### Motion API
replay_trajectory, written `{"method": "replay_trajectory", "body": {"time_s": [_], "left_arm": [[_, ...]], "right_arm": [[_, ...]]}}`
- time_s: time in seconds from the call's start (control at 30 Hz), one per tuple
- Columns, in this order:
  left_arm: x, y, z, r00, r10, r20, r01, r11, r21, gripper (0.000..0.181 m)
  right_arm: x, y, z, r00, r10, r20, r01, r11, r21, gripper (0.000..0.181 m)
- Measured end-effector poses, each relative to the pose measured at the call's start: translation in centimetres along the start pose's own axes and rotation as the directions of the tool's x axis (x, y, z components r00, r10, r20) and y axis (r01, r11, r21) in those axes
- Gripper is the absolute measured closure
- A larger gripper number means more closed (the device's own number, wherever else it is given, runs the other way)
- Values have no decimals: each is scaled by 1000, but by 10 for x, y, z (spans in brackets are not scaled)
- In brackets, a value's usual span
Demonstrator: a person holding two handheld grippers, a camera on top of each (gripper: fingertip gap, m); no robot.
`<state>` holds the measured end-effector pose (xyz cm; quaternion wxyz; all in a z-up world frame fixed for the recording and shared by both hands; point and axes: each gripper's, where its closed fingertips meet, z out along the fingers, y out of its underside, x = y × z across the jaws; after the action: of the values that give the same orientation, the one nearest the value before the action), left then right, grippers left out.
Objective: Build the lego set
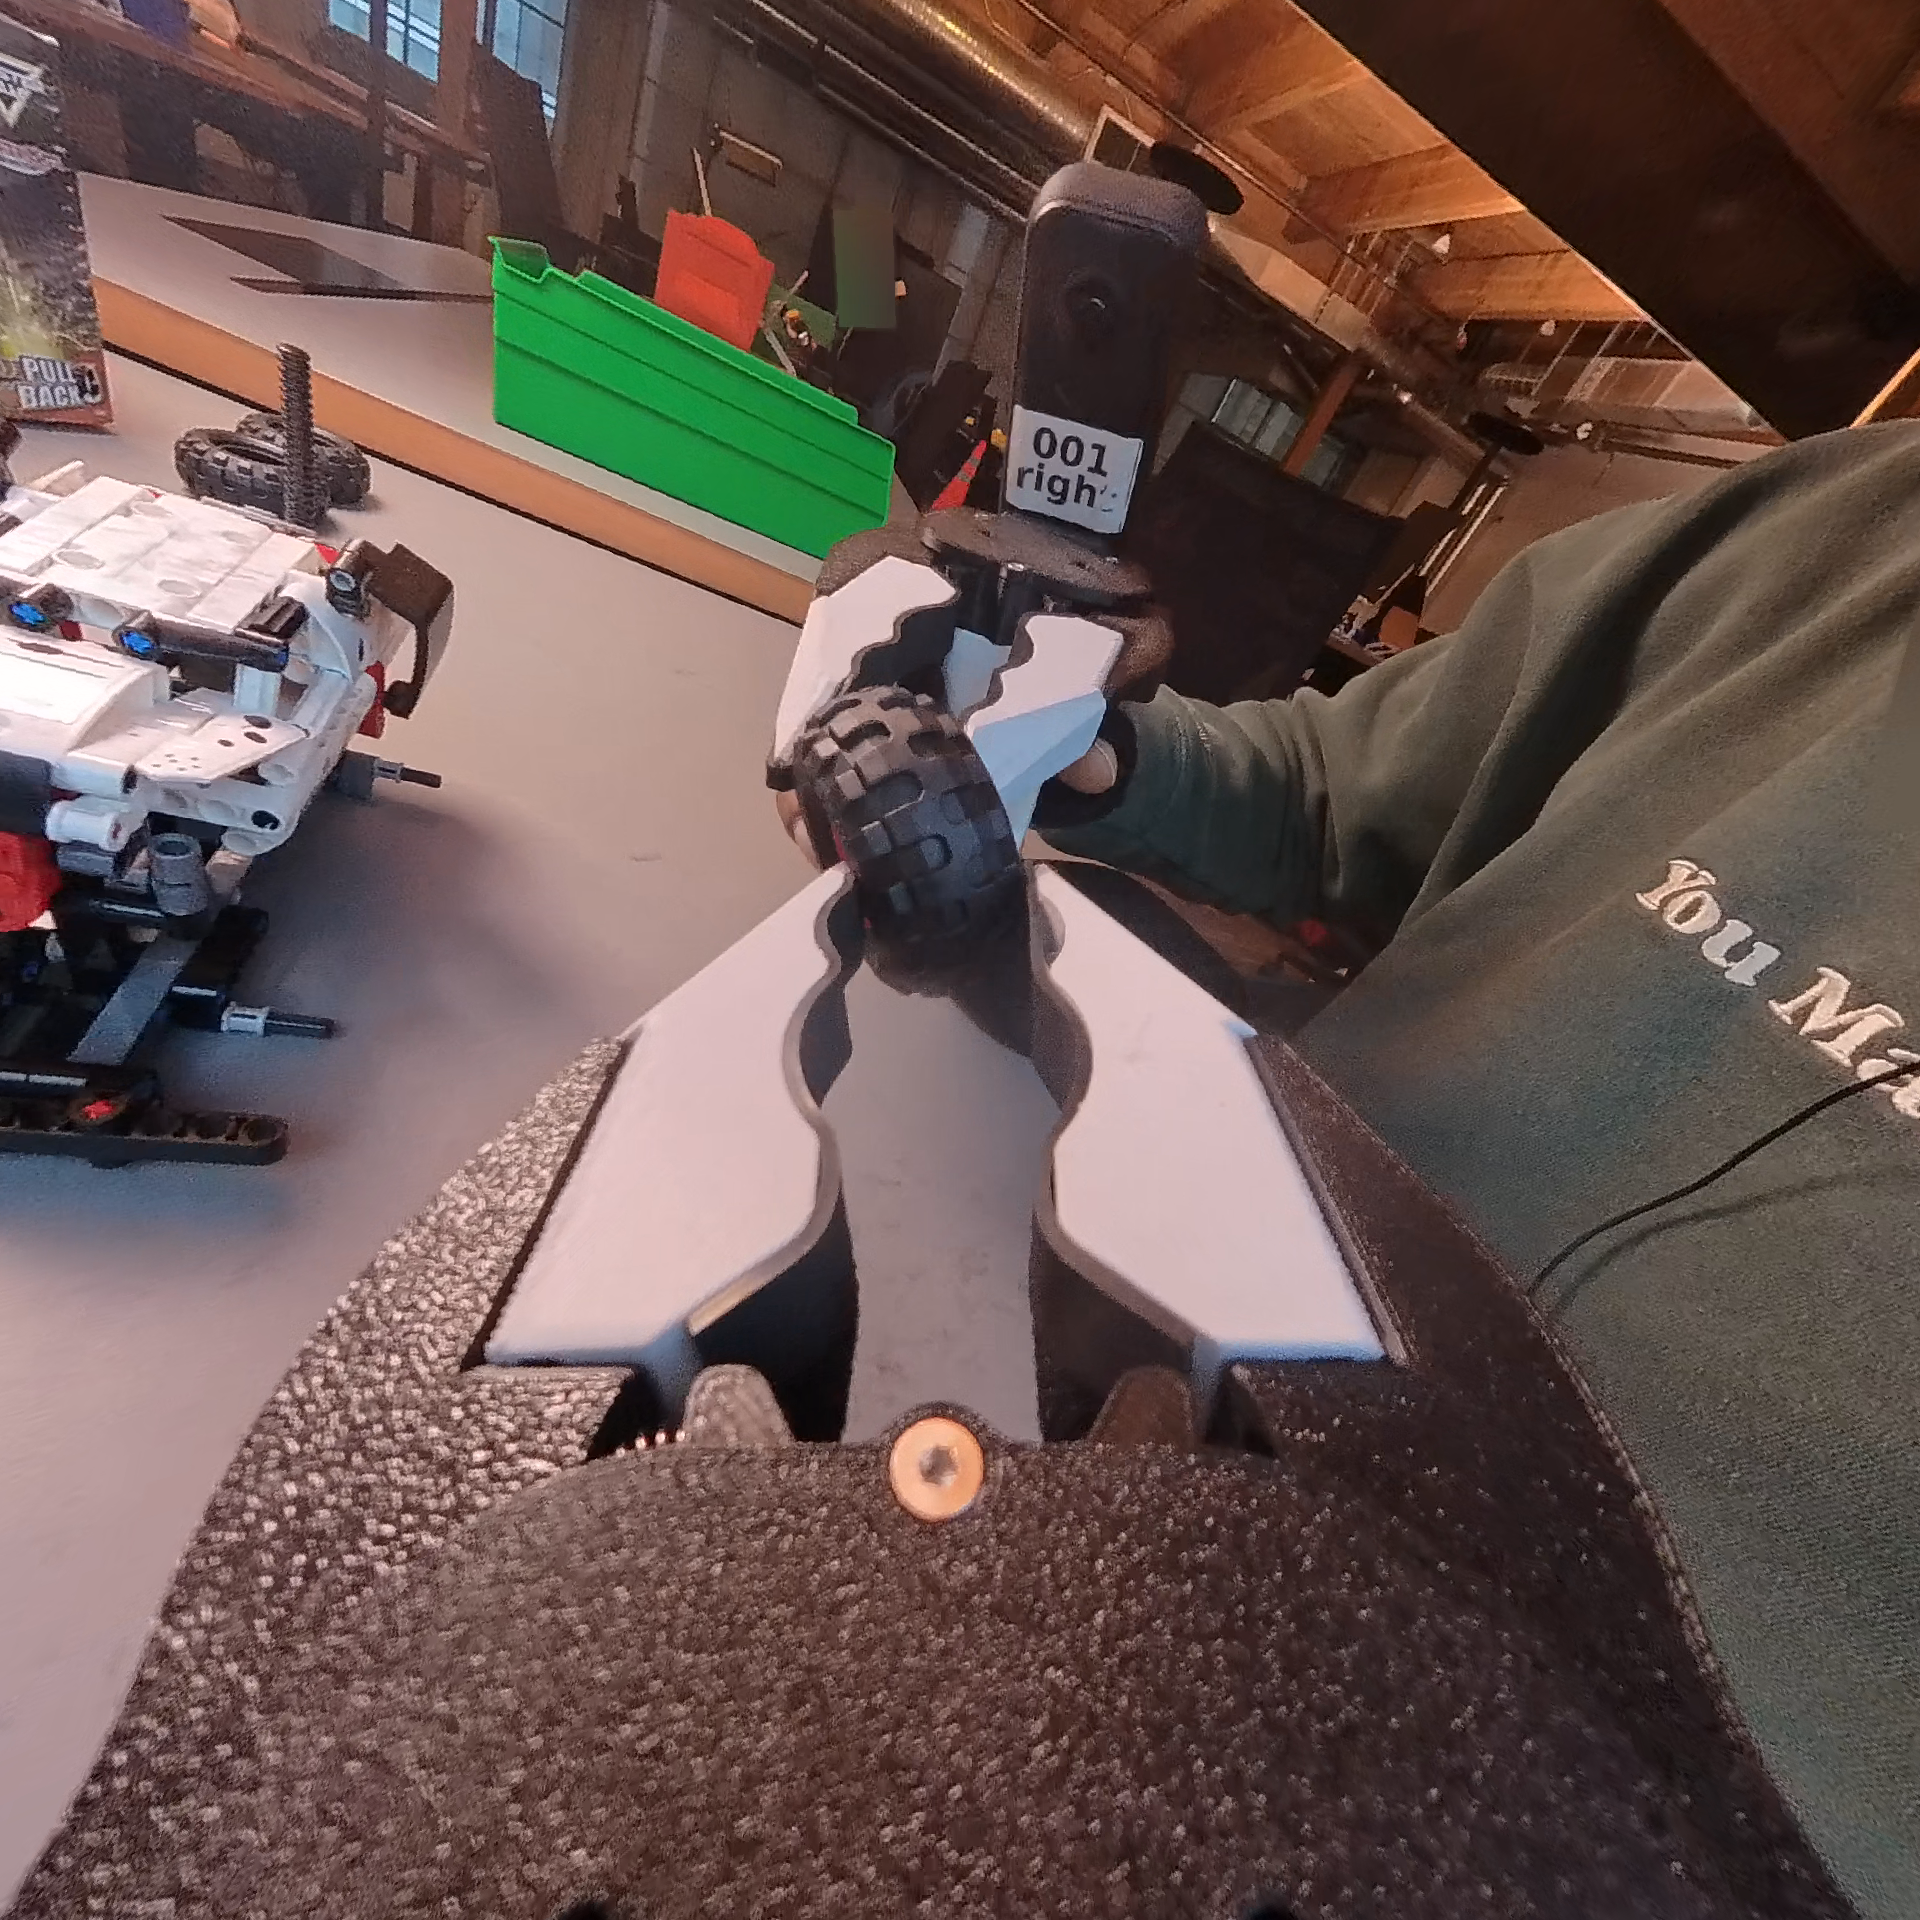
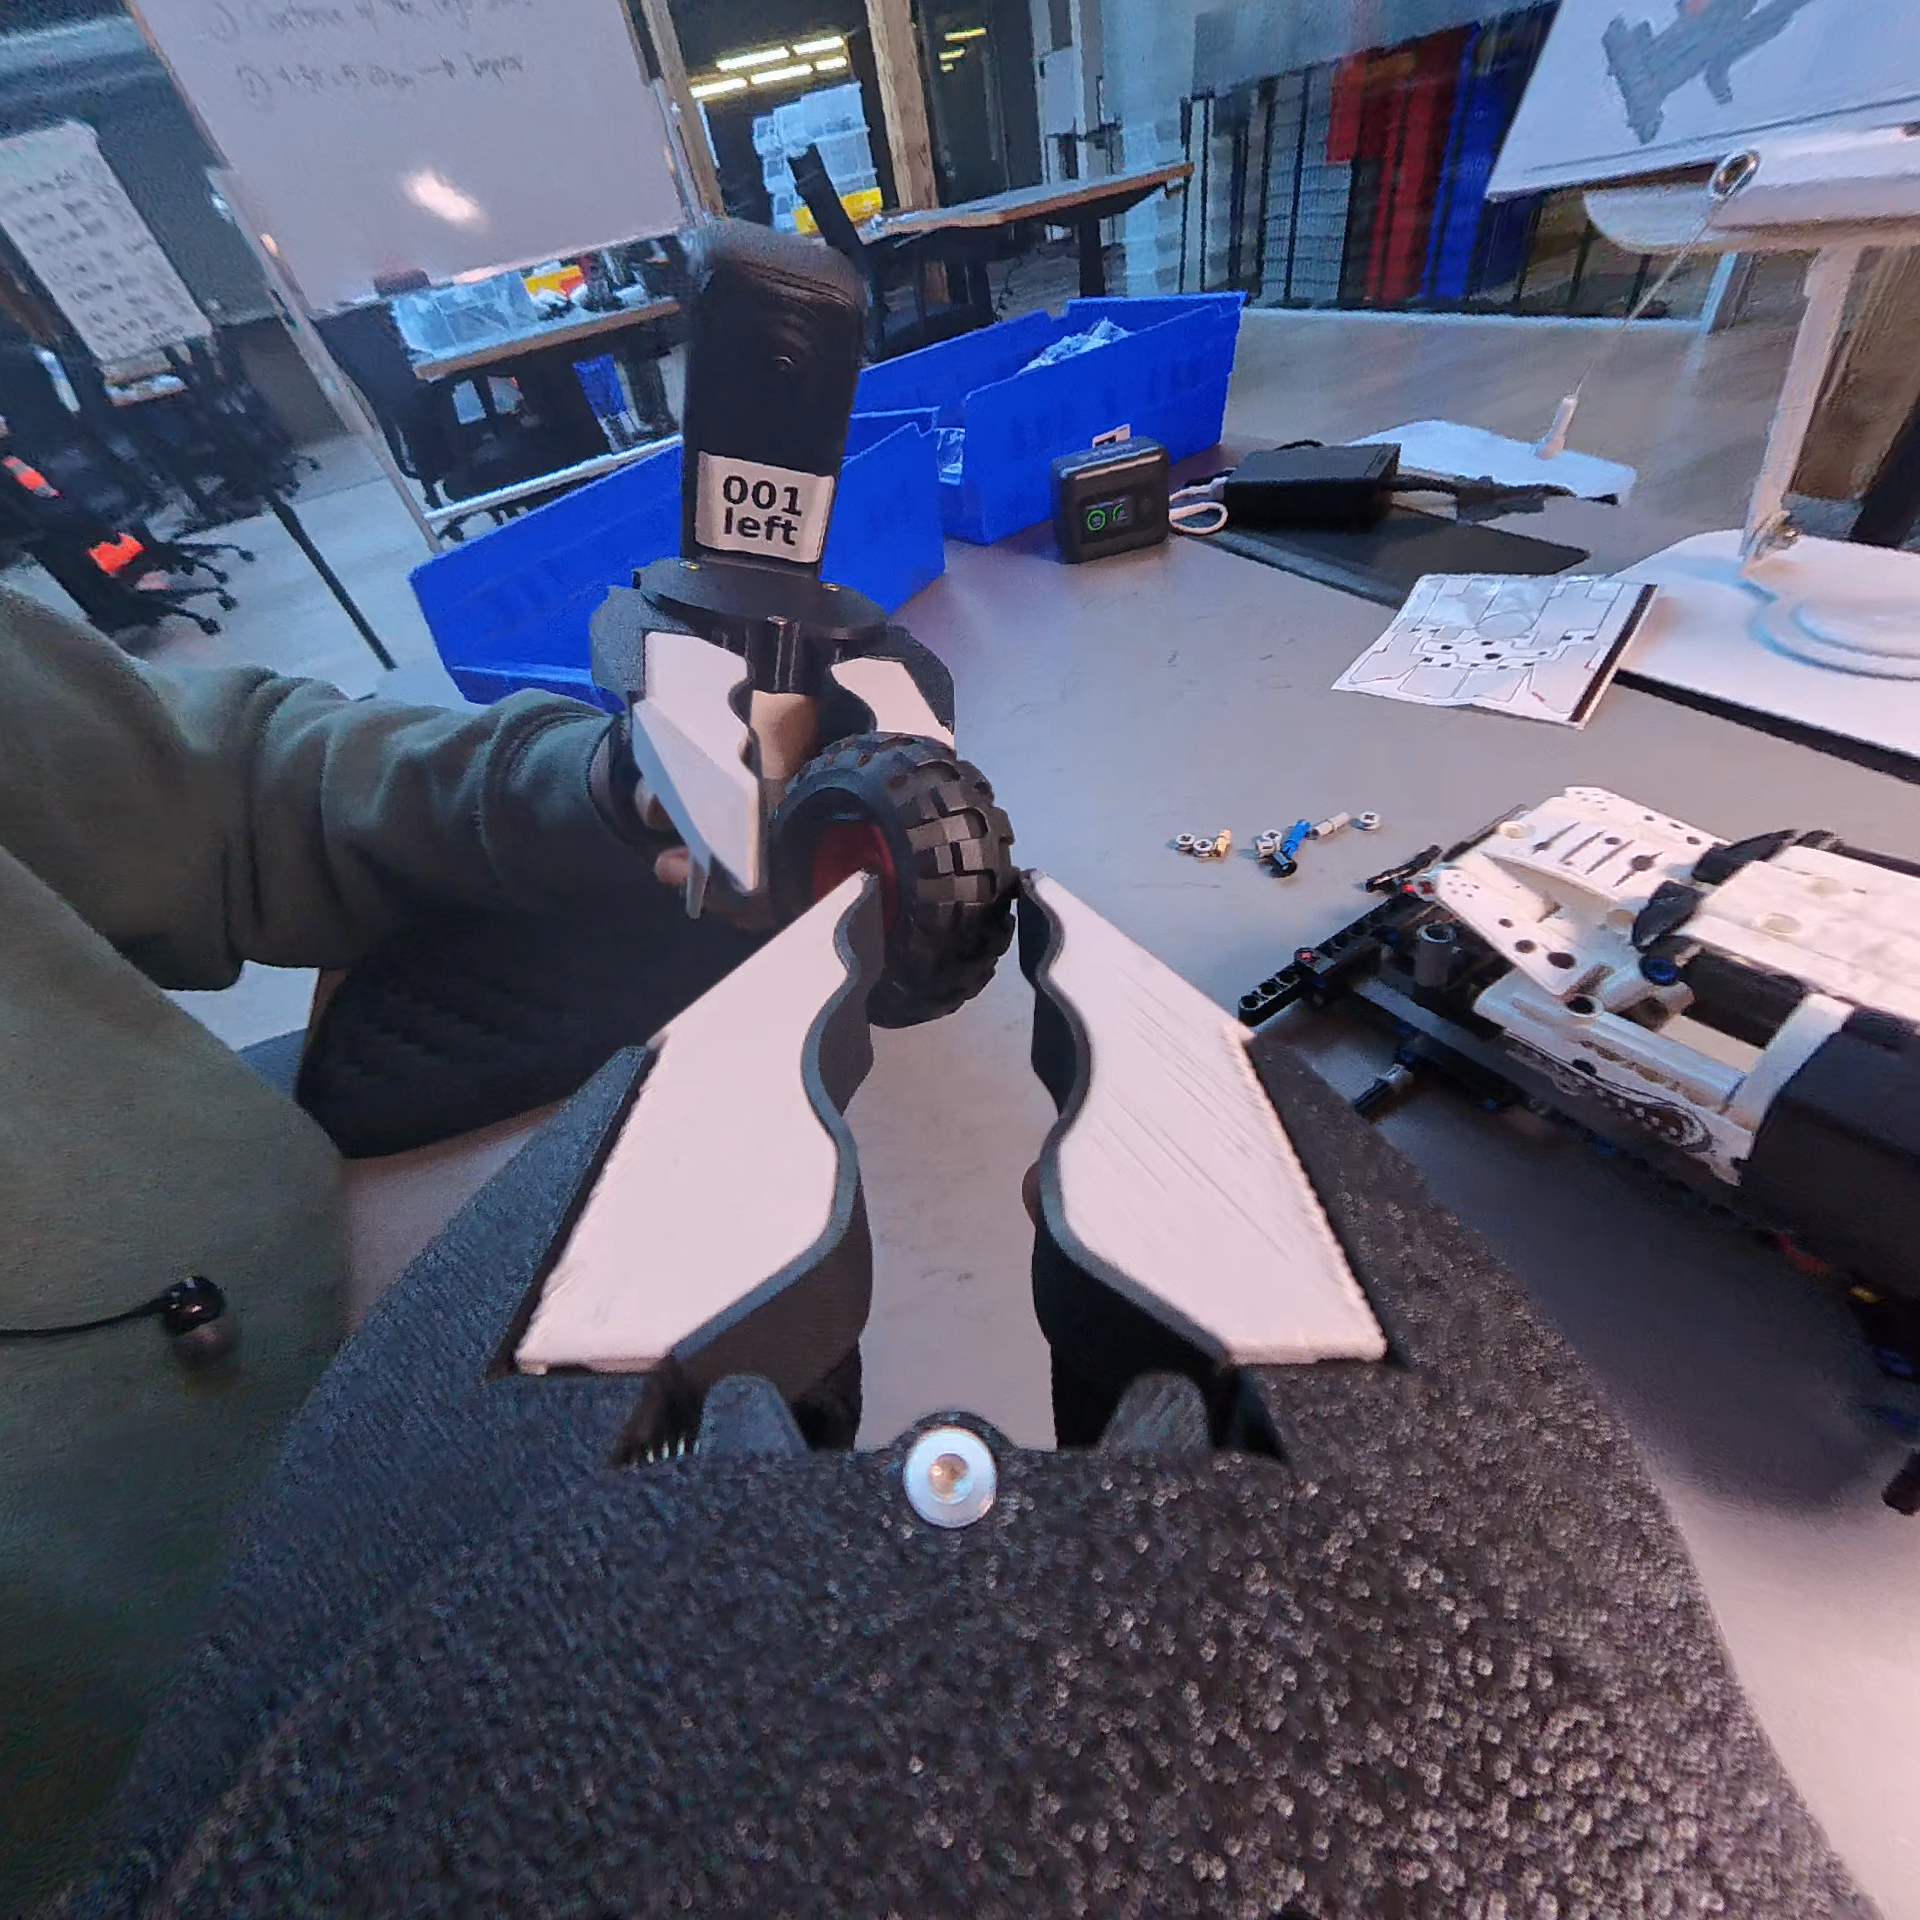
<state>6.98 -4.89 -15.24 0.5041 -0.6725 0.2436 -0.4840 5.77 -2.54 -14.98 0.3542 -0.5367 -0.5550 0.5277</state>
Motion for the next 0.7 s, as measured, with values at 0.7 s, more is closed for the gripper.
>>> {"method": "replay_trajectory", "body": {"time_s": [0.7], "left_arm": [[-4,3,-1,983,-171,-61,171,985,-10,155]], "right_arm": [[5,-5,5,996,87,30,-89,993,76,156]]}}
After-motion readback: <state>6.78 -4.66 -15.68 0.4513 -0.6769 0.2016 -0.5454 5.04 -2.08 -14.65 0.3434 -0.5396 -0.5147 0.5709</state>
